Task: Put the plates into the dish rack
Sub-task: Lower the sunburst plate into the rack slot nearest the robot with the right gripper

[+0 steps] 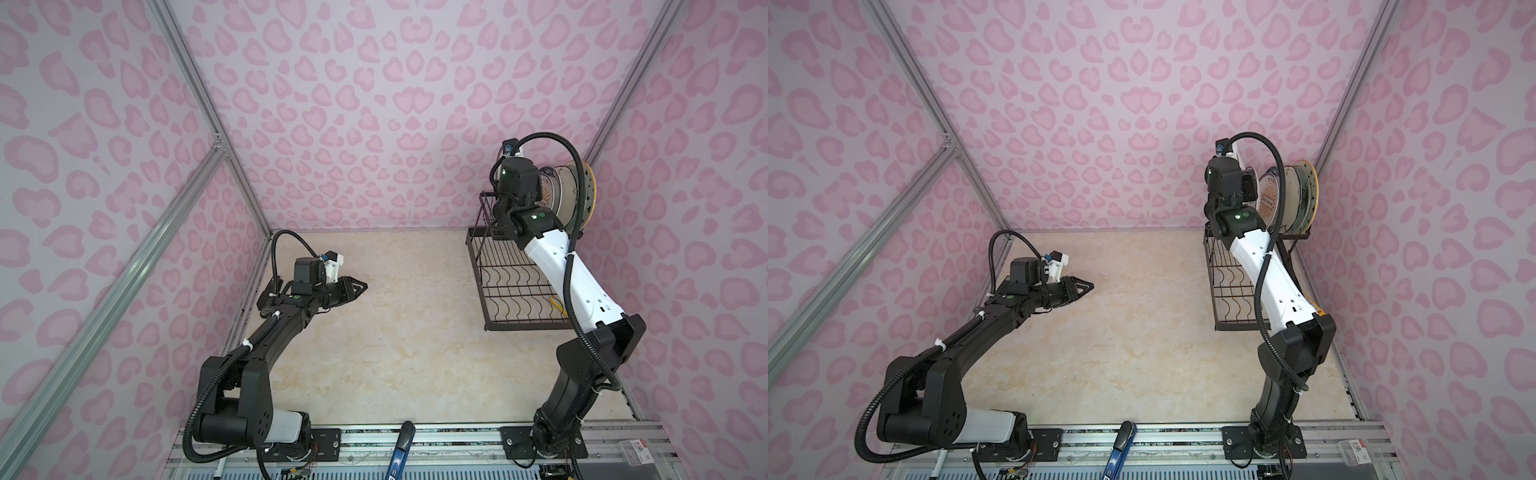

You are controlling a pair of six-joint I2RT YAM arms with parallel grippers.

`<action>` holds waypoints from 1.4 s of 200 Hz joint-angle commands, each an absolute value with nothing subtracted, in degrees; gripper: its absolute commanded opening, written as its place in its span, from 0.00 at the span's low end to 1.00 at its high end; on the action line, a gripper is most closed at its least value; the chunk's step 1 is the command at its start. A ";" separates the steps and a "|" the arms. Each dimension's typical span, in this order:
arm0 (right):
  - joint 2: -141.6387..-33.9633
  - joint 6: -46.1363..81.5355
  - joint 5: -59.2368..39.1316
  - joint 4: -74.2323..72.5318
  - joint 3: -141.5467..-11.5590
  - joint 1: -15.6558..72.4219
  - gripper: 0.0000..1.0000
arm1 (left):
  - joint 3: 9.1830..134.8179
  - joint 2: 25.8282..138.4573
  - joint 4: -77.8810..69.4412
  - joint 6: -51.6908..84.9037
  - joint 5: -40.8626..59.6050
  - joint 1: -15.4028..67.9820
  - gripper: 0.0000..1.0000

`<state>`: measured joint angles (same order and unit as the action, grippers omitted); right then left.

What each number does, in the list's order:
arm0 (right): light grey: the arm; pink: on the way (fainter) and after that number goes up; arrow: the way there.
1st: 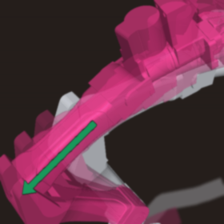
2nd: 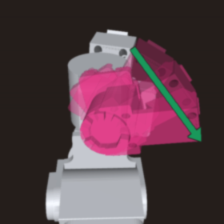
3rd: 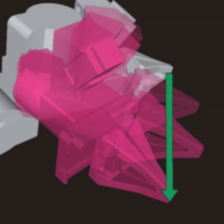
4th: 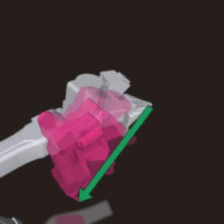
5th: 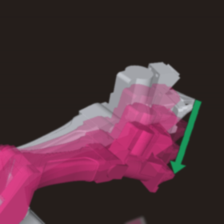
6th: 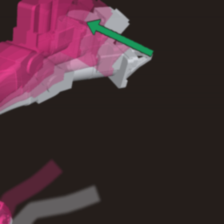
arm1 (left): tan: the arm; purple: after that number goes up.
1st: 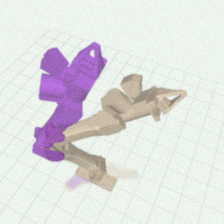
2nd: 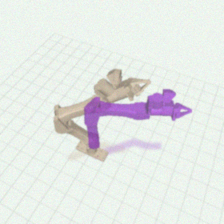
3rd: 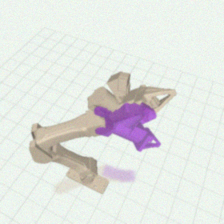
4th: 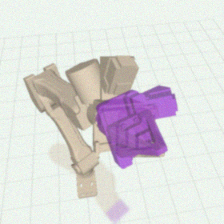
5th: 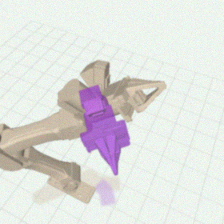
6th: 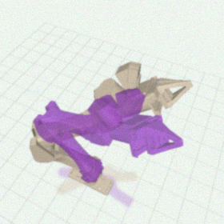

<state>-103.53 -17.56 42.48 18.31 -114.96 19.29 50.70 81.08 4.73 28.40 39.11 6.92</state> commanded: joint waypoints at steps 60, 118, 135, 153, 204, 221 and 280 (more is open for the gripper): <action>-105.63 -16.56 44.15 17.22 -114.24 19.37 0.00 | 51.76 80.66 5.18 27.07 38.98 6.92 0.33; -106.68 -14.11 44.83 18.78 -114.49 19.51 0.00 | 51.68 80.77 5.23 26.89 38.85 6.86 0.33; -107.04 -13.63 44.91 19.23 -114.68 19.67 0.00 | 51.72 80.79 5.27 26.81 38.94 6.86 0.33; -107.40 -13.42 45.39 19.51 -114.82 19.70 0.00 | 51.67 80.68 5.50 26.63 38.80 6.88 0.33; -108.37 -11.97 45.92 21.06 -115.38 19.78 0.00 | 51.59 80.68 5.72 26.28 38.71 6.80 0.33; -108.61 -11.72 46.20 21.31 -115.38 19.87 0.00 | 51.59 80.77 5.89 26.11 38.72 6.77 0.33; -108.99 -10.91 46.67 22.39 -115.37 19.90 0.00 | 51.59 80.82 6.11 25.84 38.58 6.82 0.33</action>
